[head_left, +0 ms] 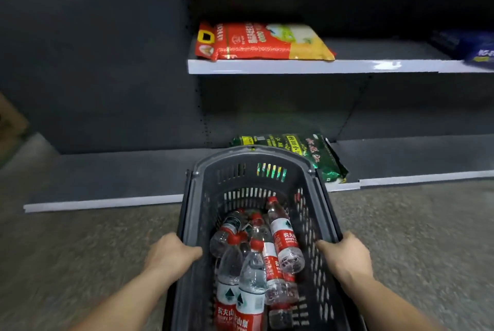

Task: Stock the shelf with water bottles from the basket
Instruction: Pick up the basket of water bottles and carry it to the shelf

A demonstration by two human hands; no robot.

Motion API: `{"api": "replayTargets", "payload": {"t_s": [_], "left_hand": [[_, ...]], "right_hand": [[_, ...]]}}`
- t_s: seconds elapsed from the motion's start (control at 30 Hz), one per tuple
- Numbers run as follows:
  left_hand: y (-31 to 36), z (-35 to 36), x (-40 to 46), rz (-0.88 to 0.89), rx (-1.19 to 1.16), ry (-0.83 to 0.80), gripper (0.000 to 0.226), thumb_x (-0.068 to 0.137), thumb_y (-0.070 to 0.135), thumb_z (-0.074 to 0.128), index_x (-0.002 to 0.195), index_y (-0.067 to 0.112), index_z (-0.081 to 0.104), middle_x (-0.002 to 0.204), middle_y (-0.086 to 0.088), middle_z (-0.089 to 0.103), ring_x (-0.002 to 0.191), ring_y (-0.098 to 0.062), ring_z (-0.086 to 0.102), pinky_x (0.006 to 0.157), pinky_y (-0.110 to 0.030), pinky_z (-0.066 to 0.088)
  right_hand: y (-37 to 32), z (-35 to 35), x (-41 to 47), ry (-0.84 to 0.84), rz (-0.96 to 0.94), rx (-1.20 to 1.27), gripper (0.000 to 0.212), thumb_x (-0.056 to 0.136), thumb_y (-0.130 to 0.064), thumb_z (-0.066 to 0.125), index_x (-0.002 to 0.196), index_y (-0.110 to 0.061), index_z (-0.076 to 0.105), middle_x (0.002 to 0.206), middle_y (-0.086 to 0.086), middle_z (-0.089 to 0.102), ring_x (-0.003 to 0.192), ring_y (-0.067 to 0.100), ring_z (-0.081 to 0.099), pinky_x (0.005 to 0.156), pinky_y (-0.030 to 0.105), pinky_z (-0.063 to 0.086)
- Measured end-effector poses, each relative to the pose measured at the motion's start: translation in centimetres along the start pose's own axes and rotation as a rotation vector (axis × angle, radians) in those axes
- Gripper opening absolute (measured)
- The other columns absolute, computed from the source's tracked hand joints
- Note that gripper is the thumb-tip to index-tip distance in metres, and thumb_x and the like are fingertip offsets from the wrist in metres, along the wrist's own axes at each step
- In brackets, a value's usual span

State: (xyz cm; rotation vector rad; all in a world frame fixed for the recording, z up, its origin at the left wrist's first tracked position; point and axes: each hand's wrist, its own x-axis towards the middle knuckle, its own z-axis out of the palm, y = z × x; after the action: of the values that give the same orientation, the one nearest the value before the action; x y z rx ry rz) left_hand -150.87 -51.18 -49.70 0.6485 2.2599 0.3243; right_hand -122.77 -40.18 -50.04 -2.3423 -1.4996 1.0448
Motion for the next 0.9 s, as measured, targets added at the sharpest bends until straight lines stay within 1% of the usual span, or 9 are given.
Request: {"api": "replayTargets", "payload": {"t_s": [0.13, 0.17, 0.23, 0.33, 0.43, 0.6, 0.7, 0.83, 0.9], "left_hand": [[-0.9, 2.7, 1.9, 0.002, 0.014, 0.057, 0.031, 0.075, 0.035, 0.072, 0.094, 0.011, 0.067, 0.083, -0.004, 0.066, 0.072, -0.021, 0.059, 0.061, -0.027, 0.046], [-1.1, 3.5, 2.6, -0.006, 0.013, 0.058, 0.031, 0.075, 0.035, 0.072, 0.094, 0.01, 0.067, 0.081, -0.003, 0.065, 0.068, -0.019, 0.058, 0.06, -0.028, 0.048], [-2.0, 5.3, 4.4, -0.028, 0.019, 0.068, 0.033, 0.076, 0.036, 0.073, 0.093, 0.009, 0.069, 0.08, -0.004, 0.066, 0.067, -0.019, 0.06, 0.067, -0.032, 0.055], [-3.4, 7.7, 6.6, -0.058, 0.04, 0.053, 0.037, 0.076, 0.038, 0.073, 0.095, 0.007, 0.069, 0.086, -0.007, 0.066, 0.079, -0.026, 0.063, 0.075, -0.034, 0.056], [-4.4, 10.0, 8.8, -0.083, -0.007, 0.047, 0.047, 0.075, 0.039, 0.075, 0.108, 0.006, 0.068, 0.102, -0.011, 0.068, 0.093, -0.029, 0.064, 0.081, -0.034, 0.055], [-5.4, 13.7, 12.1, -0.118, -0.035, 0.078, 0.056, 0.078, 0.037, 0.077, 0.12, 0.001, 0.063, 0.119, -0.016, 0.066, 0.106, -0.033, 0.063, 0.084, -0.032, 0.053], [-6.1, 15.8, 14.4, -0.135, -0.051, 0.077, 0.063, 0.076, 0.038, 0.078, 0.124, 0.002, 0.062, 0.121, -0.016, 0.065, 0.107, -0.033, 0.063, 0.086, -0.033, 0.053], [-7.0, 18.1, 17.2, -0.146, -0.061, 0.082, 0.063, 0.074, 0.038, 0.08, 0.123, 0.003, 0.062, 0.119, -0.017, 0.066, 0.104, -0.034, 0.064, 0.084, -0.034, 0.054], [-7.4, 19.0, 18.4, -0.156, -0.067, 0.08, 0.063, 0.074, 0.036, 0.08, 0.123, 0.001, 0.062, 0.117, -0.018, 0.067, 0.102, -0.034, 0.065, 0.084, -0.035, 0.056]], "right_hand": [[1.7, 2.8, 2.4, -0.002, -0.012, 0.004, 0.041, 0.078, -0.034, 0.072, 0.109, -0.007, 0.065, 0.111, 0.02, 0.071, 0.104, 0.038, 0.066, 0.087, 0.038, 0.053], [2.2, 3.6, 3.1, 0.002, -0.014, 0.006, 0.041, 0.079, -0.033, 0.072, 0.11, -0.007, 0.066, 0.111, 0.02, 0.071, 0.105, 0.038, 0.066, 0.087, 0.038, 0.053], [3.1, 5.3, 4.7, 0.003, -0.028, 0.001, 0.042, 0.08, -0.031, 0.072, 0.112, -0.005, 0.066, 0.112, 0.021, 0.071, 0.106, 0.038, 0.066, 0.086, 0.037, 0.051], [4.4, 7.6, 7.2, 0.01, -0.047, -0.021, 0.045, 0.08, -0.031, 0.073, 0.114, -0.004, 0.066, 0.112, 0.021, 0.071, 0.106, 0.039, 0.066, 0.084, 0.036, 0.051], [5.5, 9.9, 9.4, -0.001, -0.061, -0.04, 0.049, 0.078, -0.036, 0.073, 0.115, -0.005, 0.067, 0.111, 0.02, 0.072, 0.104, 0.039, 0.067, 0.087, 0.039, 0.054], [7.2, 13.2, 13.2, -0.008, -0.093, -0.04, 0.046, 0.079, -0.036, 0.074, 0.115, -0.007, 0.067, 0.111, 0.019, 0.072, 0.104, 0.038, 0.067, 0.086, 0.038, 0.053], [8.2, 15.2, 15.4, -0.005, -0.097, -0.06, 0.048, 0.08, -0.036, 0.073, 0.117, -0.007, 0.065, 0.115, 0.018, 0.071, 0.106, 0.039, 0.066, 0.086, 0.037, 0.052], [9.3, 17.6, 18.0, -0.007, -0.107, -0.069, 0.046, 0.082, -0.036, 0.073, 0.117, -0.007, 0.066, 0.114, 0.019, 0.071, 0.104, 0.04, 0.067, 0.088, 0.04, 0.054], [9.7, 18.7, 18.9, -0.012, -0.103, -0.076, 0.045, 0.082, -0.037, 0.073, 0.116, -0.008, 0.067, 0.112, 0.018, 0.072, 0.103, 0.038, 0.068, 0.085, 0.037, 0.053]]}}
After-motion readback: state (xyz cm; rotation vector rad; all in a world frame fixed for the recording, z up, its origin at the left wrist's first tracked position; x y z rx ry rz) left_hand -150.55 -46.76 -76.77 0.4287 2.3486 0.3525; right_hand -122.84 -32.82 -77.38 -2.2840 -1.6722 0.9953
